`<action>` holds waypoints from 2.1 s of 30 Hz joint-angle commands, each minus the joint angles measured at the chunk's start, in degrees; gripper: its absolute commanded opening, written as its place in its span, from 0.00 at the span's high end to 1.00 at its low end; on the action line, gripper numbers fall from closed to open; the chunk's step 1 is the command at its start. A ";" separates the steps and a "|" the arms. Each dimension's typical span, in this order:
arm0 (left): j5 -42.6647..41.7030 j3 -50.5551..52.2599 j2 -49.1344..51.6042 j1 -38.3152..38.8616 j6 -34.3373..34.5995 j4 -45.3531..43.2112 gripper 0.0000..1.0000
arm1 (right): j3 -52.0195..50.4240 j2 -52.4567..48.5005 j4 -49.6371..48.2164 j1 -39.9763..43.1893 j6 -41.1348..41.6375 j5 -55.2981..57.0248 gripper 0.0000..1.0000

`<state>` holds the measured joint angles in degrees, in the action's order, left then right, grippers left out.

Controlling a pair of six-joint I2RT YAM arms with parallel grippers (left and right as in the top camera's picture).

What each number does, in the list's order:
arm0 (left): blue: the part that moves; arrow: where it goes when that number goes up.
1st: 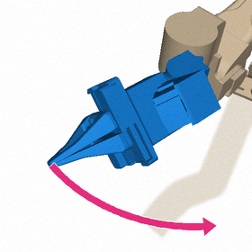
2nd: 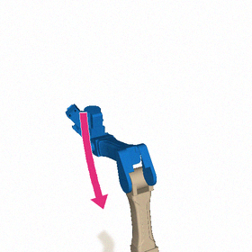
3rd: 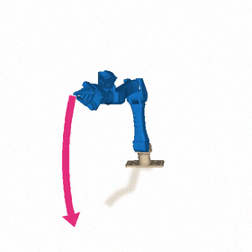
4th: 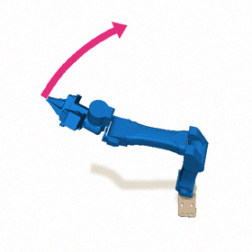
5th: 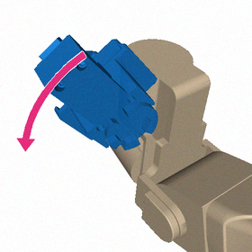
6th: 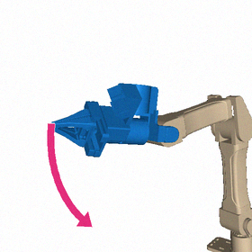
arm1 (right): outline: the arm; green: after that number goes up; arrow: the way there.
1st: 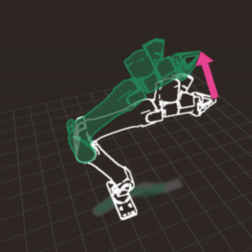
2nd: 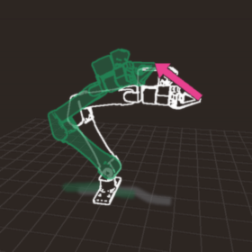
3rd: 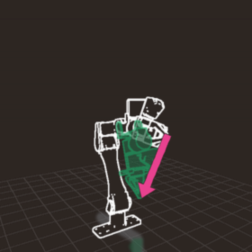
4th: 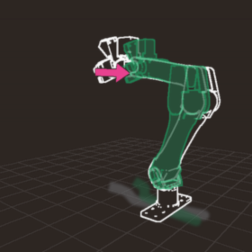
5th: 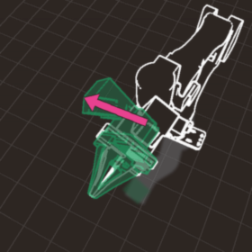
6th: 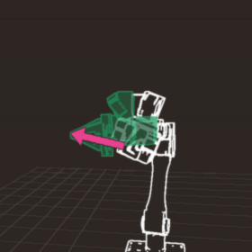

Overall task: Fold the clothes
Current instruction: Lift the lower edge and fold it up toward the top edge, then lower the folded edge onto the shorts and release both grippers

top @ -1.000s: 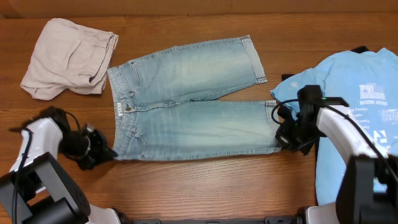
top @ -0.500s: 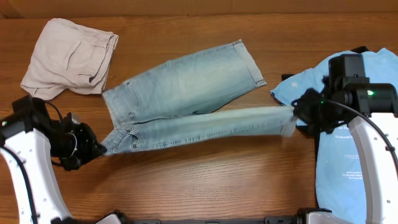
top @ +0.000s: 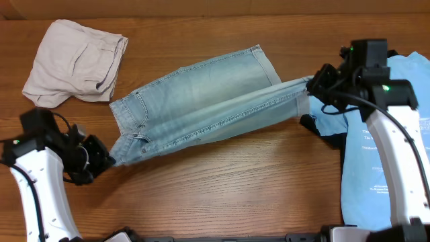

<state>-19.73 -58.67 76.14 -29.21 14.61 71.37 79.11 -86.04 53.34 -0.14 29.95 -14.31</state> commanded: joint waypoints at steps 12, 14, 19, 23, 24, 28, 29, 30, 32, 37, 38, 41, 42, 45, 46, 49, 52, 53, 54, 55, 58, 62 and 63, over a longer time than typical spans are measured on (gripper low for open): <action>13.31 4.42 0.20 1.79 3.34 -22.88 0.96 | 2.08 -11.78 -20.44 0.22 1.79 3.50 0.96; 13.31 5.51 0.37 2.34 4.85 -25.51 0.96 | 2.08 -13.73 -22.56 -0.72 1.79 3.56 0.96; 13.81 7.21 0.52 2.78 6.21 -31.69 0.96 | 2.08 -17.94 -28.20 -2.54 1.79 3.54 0.96; 13.88 7.21 1.40 2.91 6.23 -34.77 0.96 | 2.08 -19.58 -31.34 -3.08 1.99 3.74 0.96; 13.88 7.21 1.86 2.91 6.23 -35.36 0.94 | 2.08 -20.11 -32.57 -3.13 1.99 3.96 0.96; 13.75 7.21 4.11 3.43 6.21 -37.13 0.71 | 2.08 -20.81 -37.24 -3.17 -0.33 3.91 0.02; 13.75 7.21 4.74 3.65 6.21 -37.42 0.57 | 2.08 -20.81 -37.20 -3.13 -1.07 3.91 0.00; 13.70 7.21 5.53 3.87 6.21 -37.64 0.43 | 2.08 -20.70 -36.63 -2.99 -1.68 3.65 0.00; 13.77 7.21 6.93 4.20 6.01 -37.55 0.10 | 2.08 -20.70 -33.40 -2.73 -1.77 3.69 0.00; 8.63 7.21 8.76 4.17 0.70 -36.13 0.00 | 2.08 -20.70 -22.14 -2.73 -8.17 3.72 0.00; 8.46 7.21 8.76 4.17 0.55 -35.34 0.00 | 2.05 -20.70 -19.91 -2.80 -9.42 3.74 0.00; 6.73 7.21 8.76 4.17 -2.01 -34.05 0.21 | 1.86 -20.70 -13.66 -2.86 -11.21 3.69 0.06; 6.10 7.19 8.76 4.17 -3.23 -34.21 0.44 | 1.86 -20.72 -12.20 -2.86 -12.17 3.65 0.11; 6.10 7.19 8.76 4.17 -3.23 -35.04 0.70 | 1.86 -20.72 -11.26 -2.86 -16.76 -1.68 0.38; 6.01 7.19 8.76 4.17 -2.95 -35.32 0.67 | 1.86 -20.72 -11.78 -2.89 -17.77 -4.24 0.41; 4.24 7.19 8.76 4.17 -2.84 -36.17 0.40 | 1.84 -21.44 -14.56 -4.04 -18.01 -7.23 0.35; 3.13 7.19 8.76 4.15 -2.82 -37.20 0.29 | 1.84 -24.30 -18.99 -6.32 -18.05 -4.22 0.14; 3.15 7.19 8.76 4.15 -2.82 -37.62 0.28 | 1.84 -25.62 -20.85 -6.93 -18.01 -2.12 0.14; 3.21 7.19 8.76 4.15 -2.84 -38.21 0.28 | 1.86 -27.17 -22.75 -7.45 -18.01 -0.20 0.14; 3.39 7.19 8.76 4.15 -2.84 -38.82 0.28 | 1.86 -28.57 -24.57 -7.85 -18.01 0.76 0.15; 3.78 7.19 8.76 4.15 -2.84 -40.41 0.30 | 1.86 -32.30 -29.27 -8.50 -18.03 -0.31 0.22; 3.78 7.19 8.79 4.15 -2.86 -40.83 0.33 | 1.86 -34.53 -33.90 -8.59 -18.03 -2.67 0.32; 3.78 7.19 8.83 4.15 -2.86 -40.83 0.33 | 1.86 -34.56 -34.80 -8.59 -18.05 -3.26 0.33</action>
<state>-15.03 -51.72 84.58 -25.47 12.88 30.79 80.09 -120.73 20.53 -9.02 12.34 -16.01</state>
